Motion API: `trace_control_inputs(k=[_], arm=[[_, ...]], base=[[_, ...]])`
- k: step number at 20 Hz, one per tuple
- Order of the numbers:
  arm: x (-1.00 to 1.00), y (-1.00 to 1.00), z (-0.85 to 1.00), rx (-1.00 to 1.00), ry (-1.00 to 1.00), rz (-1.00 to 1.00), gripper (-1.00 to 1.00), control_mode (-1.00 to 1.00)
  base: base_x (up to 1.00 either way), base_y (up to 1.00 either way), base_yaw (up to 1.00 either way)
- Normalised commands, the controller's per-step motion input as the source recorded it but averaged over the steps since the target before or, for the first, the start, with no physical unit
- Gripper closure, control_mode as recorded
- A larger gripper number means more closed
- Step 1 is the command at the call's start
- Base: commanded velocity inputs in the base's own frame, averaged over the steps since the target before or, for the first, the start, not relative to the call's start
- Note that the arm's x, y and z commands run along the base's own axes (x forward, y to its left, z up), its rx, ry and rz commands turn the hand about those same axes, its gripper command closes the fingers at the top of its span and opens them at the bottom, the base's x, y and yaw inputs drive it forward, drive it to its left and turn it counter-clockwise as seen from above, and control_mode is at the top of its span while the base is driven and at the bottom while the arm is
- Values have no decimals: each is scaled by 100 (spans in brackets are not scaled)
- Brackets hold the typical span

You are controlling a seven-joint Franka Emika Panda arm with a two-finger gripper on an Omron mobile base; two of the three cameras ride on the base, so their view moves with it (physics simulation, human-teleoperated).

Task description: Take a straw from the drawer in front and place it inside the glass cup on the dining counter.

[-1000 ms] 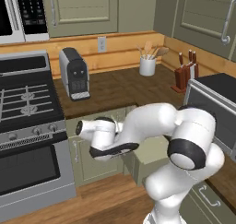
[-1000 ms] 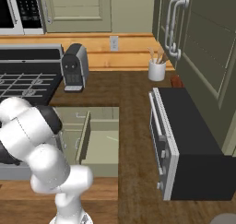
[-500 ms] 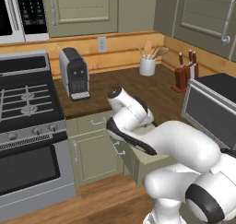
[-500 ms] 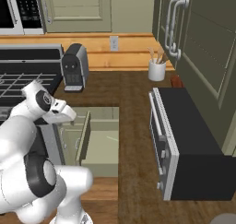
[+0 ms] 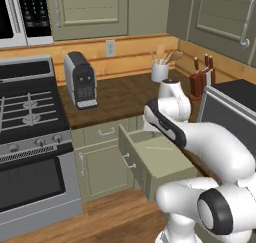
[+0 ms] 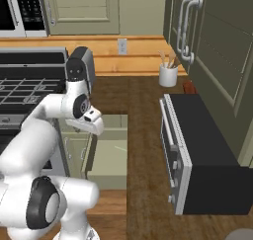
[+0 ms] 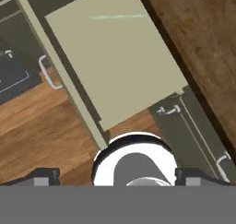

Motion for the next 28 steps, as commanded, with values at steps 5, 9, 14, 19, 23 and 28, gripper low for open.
trace_control_inputs(k=[5,9,14,19,23,28], arm=[[49,-7,-26,26,22,-16,-100,-100],[38,2,-45,10,13,-17,-100,-100],[16,0,-43,3,2,-15,-100,-100],[15,0,-37,0,0,-15,-100,-100],[20,0,-28,0,1,-12,-100,-100],[18,9,-25,0,0,-8,-100,-100]], base=[[0,0,0],[0,0,0],[0,0,0],[0,0,0],[0,0,0],[0,0,0]])
